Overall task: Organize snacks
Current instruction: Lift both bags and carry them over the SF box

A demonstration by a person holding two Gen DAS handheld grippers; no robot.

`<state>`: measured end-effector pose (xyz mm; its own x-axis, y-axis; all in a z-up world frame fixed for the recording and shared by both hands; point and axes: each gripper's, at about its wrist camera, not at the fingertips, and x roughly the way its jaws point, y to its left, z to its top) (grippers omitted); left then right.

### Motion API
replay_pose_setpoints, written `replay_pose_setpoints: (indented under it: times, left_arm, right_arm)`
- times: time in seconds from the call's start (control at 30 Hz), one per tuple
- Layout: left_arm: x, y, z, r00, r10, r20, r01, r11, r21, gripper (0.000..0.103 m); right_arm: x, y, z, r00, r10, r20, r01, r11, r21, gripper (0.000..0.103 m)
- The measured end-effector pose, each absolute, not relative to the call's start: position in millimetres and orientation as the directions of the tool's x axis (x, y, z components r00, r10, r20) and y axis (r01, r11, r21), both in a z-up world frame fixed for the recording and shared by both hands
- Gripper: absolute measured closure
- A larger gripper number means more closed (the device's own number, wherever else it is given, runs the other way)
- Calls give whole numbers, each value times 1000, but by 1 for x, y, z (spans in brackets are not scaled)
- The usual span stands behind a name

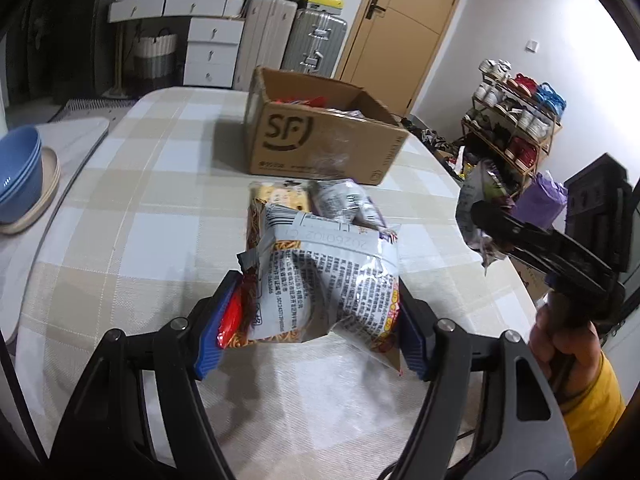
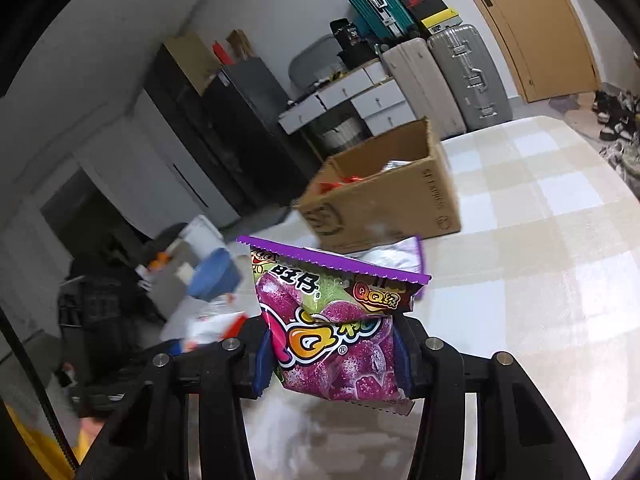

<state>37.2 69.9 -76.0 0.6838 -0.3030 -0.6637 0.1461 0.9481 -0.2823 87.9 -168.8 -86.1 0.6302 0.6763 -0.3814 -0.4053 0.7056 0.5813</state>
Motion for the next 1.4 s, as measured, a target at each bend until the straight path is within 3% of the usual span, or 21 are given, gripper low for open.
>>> replay_pose_setpoints:
  times: [0.33, 0.83, 1.4]
  left_arm:
    - [-1, 48, -49, 717, -304, -628, 177, 950, -258, 35]
    - [-36, 38, -40, 726, -303, -618, 188, 951, -245, 34]
    - [-2, 44, -66, 685, -288, -669, 156, 955, -252, 34]
  right_arm:
    - [30, -166, -73, 619, 725, -304, -490, 658, 572, 55]
    - [8, -157, -82, 589, 746, -310, -520, 644, 561, 55]
    - [30, -157, -101, 565, 753, -337, -497, 637, 589, 55]
